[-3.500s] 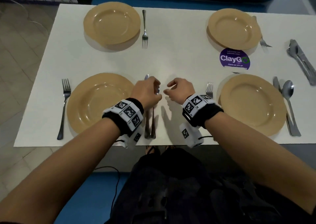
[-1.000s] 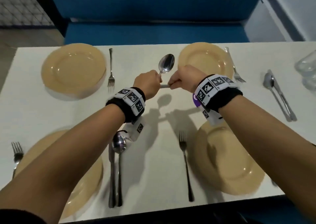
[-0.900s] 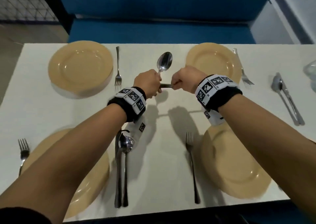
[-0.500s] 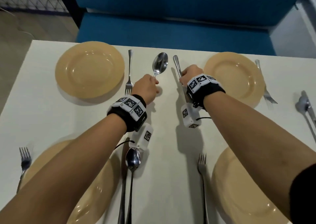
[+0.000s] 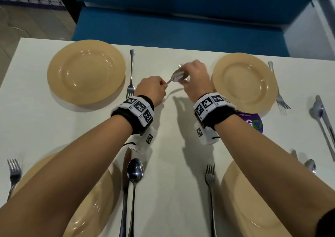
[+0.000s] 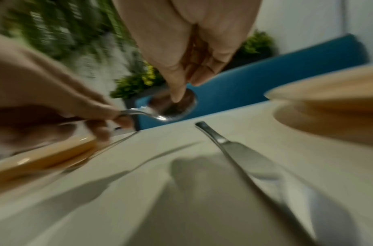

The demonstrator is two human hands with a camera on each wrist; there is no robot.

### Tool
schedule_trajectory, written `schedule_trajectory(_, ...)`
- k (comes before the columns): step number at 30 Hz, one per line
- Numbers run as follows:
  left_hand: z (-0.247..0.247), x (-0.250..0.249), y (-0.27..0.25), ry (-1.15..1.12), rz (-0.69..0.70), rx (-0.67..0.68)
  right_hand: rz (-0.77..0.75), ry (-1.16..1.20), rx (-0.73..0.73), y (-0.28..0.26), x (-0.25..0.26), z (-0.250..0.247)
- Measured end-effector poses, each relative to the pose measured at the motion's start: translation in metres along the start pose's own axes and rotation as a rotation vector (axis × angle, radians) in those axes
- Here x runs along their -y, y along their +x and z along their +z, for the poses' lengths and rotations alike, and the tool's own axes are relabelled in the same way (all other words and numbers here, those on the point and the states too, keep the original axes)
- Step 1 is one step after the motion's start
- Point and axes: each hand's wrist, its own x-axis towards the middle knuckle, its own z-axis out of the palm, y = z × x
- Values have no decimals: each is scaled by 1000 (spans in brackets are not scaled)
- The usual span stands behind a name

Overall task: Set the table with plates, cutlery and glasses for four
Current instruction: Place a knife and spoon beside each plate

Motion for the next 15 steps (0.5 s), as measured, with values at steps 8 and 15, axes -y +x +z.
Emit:
schedule_trajectory(8, -18, -20, -5, 398, 187, -145, -375, -446, 337, 18, 17, -19)
schedule_trajectory(15, -39, -23, 14, -425, 129, -297, 96, -78, 195, 14, 1, -36)
